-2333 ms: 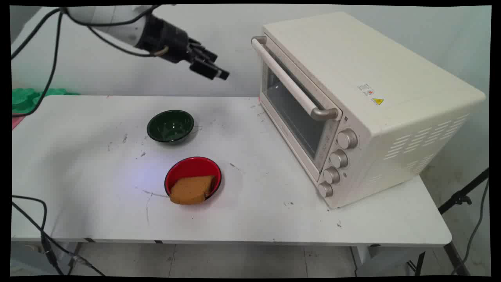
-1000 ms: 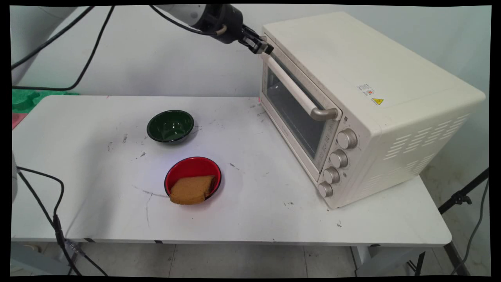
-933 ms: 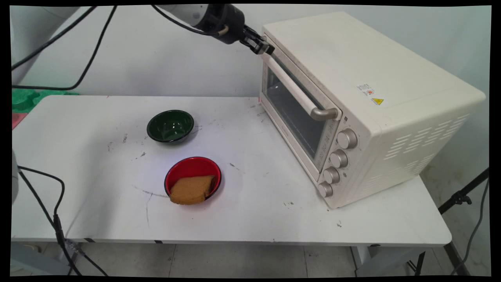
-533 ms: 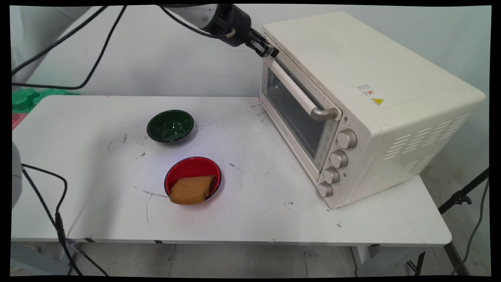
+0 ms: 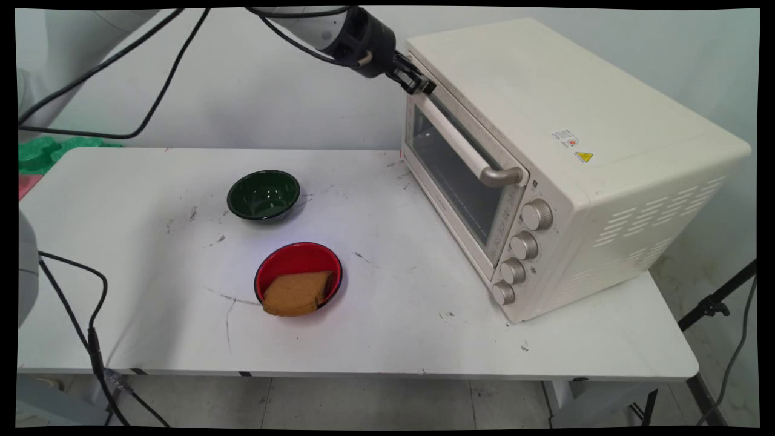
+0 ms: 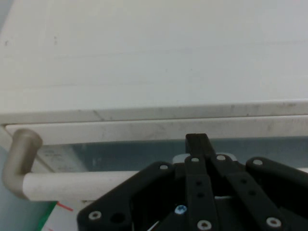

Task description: Open the oven

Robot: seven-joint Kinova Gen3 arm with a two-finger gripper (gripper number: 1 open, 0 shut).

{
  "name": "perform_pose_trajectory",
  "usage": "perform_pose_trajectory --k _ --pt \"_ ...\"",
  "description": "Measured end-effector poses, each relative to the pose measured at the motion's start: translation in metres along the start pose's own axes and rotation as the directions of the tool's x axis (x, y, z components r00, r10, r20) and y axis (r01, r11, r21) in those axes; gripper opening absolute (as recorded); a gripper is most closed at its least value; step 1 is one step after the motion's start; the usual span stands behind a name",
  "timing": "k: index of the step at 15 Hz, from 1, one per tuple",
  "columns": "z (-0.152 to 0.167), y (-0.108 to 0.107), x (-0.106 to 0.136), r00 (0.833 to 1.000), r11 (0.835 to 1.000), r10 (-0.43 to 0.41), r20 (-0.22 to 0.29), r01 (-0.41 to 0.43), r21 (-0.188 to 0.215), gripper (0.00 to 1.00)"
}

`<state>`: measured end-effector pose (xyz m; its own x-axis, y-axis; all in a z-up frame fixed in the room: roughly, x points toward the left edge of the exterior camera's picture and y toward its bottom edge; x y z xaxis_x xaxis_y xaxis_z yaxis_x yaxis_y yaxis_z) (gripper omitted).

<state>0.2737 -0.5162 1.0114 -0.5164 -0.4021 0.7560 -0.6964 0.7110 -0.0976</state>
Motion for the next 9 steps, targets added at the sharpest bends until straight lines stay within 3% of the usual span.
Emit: perform_pose_trajectory --k 9 --pt "0.0037 0.0042 -0.0085 1.0 1.0 0.009 0.021 -0.009 0.0 0.0"
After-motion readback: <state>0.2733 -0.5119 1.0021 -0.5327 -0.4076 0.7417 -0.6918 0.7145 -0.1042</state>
